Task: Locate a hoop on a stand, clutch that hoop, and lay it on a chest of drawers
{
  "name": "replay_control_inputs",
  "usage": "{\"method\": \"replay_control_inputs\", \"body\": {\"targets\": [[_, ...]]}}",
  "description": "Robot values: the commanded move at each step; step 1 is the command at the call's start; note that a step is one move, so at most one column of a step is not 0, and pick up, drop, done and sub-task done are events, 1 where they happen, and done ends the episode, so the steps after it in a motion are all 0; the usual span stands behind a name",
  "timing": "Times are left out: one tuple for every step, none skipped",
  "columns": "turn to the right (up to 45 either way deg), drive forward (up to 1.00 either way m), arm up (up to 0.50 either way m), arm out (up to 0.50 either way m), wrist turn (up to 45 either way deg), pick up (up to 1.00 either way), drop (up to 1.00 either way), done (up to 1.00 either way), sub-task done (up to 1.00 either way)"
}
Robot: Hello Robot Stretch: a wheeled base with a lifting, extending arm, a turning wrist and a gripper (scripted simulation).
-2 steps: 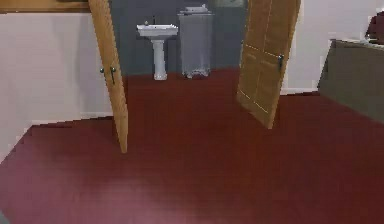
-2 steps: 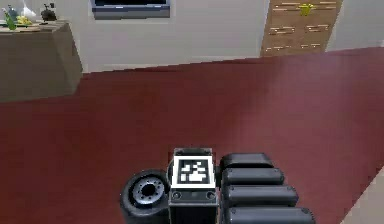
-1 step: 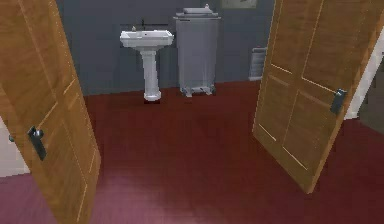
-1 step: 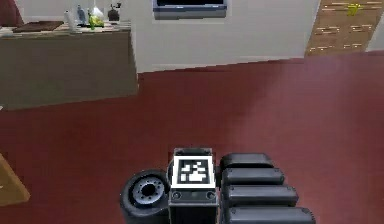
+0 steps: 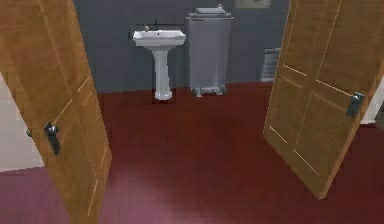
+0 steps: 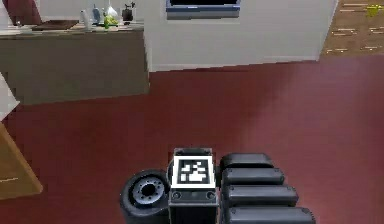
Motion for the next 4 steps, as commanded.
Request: {"method": "replay_control_inputs", "body": {"targets": [[0.0,0.65,0.0,0.0,0.0,0.0,0.0,0.0,0.0],[-18.0,0.0,0.0,0.0,0.0,0.0,0.0,0.0,0.0],[0.0,1.0,0.0,0.0,0.0,0.0,0.0,0.0,0.0],[-3.0,0.0,0.0,0.0,0.0,0.0,0.0,0.0,0.0]]}}
